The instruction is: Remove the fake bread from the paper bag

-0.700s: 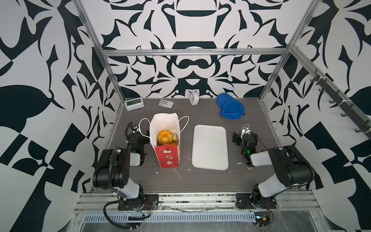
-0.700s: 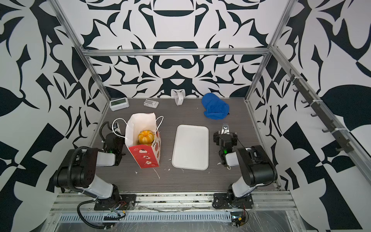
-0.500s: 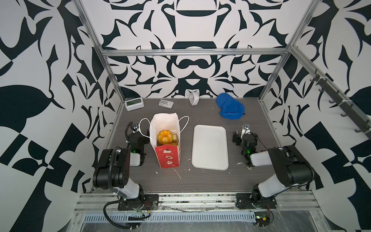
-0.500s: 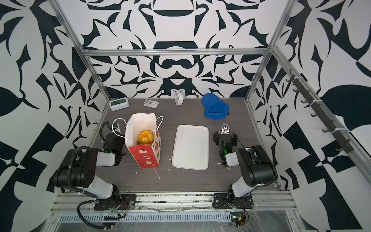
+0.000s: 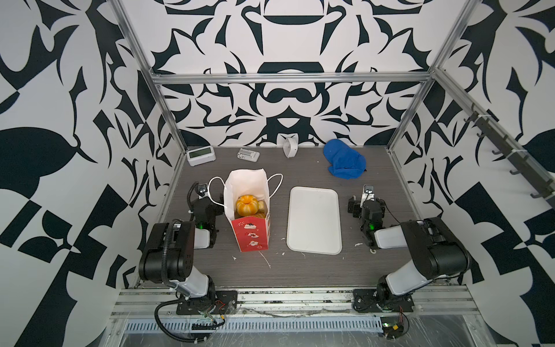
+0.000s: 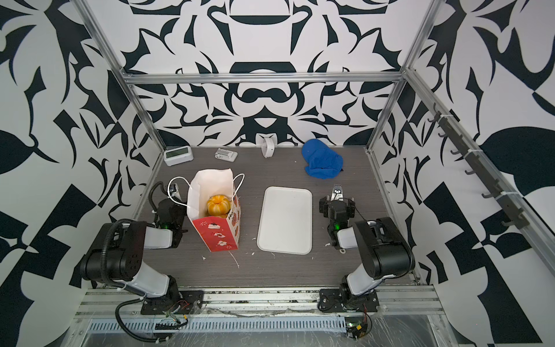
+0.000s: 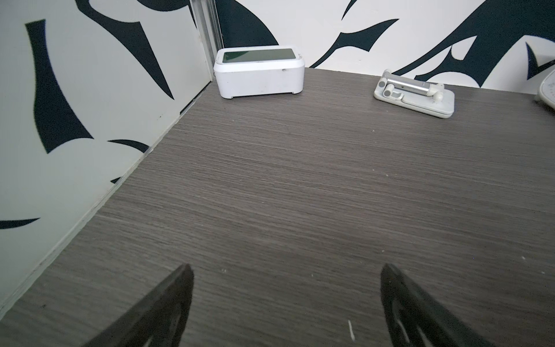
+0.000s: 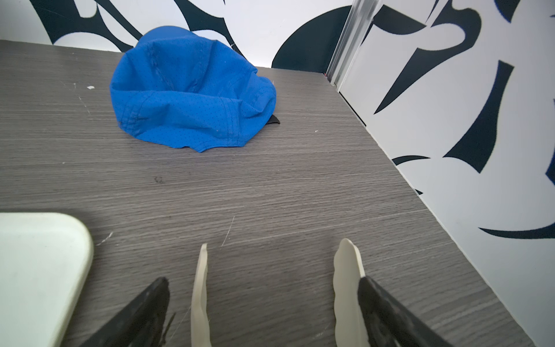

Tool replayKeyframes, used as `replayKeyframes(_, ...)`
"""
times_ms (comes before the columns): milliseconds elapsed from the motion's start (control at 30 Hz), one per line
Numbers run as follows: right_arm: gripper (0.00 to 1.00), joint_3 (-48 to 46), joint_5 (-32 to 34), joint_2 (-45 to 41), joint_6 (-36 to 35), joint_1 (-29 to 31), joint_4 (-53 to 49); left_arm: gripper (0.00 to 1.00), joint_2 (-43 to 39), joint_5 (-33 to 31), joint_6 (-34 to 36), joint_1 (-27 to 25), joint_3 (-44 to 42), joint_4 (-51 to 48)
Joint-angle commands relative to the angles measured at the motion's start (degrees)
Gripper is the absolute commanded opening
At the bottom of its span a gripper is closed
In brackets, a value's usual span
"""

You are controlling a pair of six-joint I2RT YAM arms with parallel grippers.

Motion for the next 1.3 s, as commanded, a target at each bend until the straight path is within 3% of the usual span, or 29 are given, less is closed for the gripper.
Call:
replayKeyframes(0, 0.99, 0.5, 0.2, -0.3, -0.1, 0.4, 1.8, 0.99, 0.0, 0.7, 0.0, 0.3, 1.0, 0.4)
replayKeyframes(433, 0.97, 0.3, 0.9, -0.6, -0.1, 0.4, 2.6, 0.99, -0.4, -0.7, 0.0, 0.2, 0.6, 1.4)
replayKeyframes(600, 0.93, 2.5, 5.4, -8.5, 0.7, 1.8, -8.0, 0.99, -8.7, -5.2, -1.8, 0.3, -0.8, -3.3)
replayKeyframes(733, 0.93, 5.7, 11.5, -14.3, -1.0, 6.1, -16.1, 1.0, -19.9, -7.9, -2.5, -0.7, -1.7, -7.8)
replayKeyframes(867, 0.92, 9.5, 8.0, -21.3, 5.2, 7.1, -29.4, 0.96, -36.3, -7.4, -8.6, -1.2, 2.2, -25.3)
replayKeyframes(1067, 0.92, 9.4, 5.3, -29.1, 8.6, 7.7, -37.9, 0.95, -56.4, -12.8, -21.8, -1.3, 9.0, -51.2)
replayKeyframes(1167, 0.92, 10.9, 6.0, -30.2, 8.9, 7.7, -43.1, 0.91, -64.7, -10.5, -24.9, -1.3, 13.0, -57.9)
replayKeyframes(1267, 0.92, 12.1, 5.0, -30.6, 9.0, 7.8, -45.6, 0.9, -67.9, -5.0, -26.3, -1.3, 20.2, -66.4)
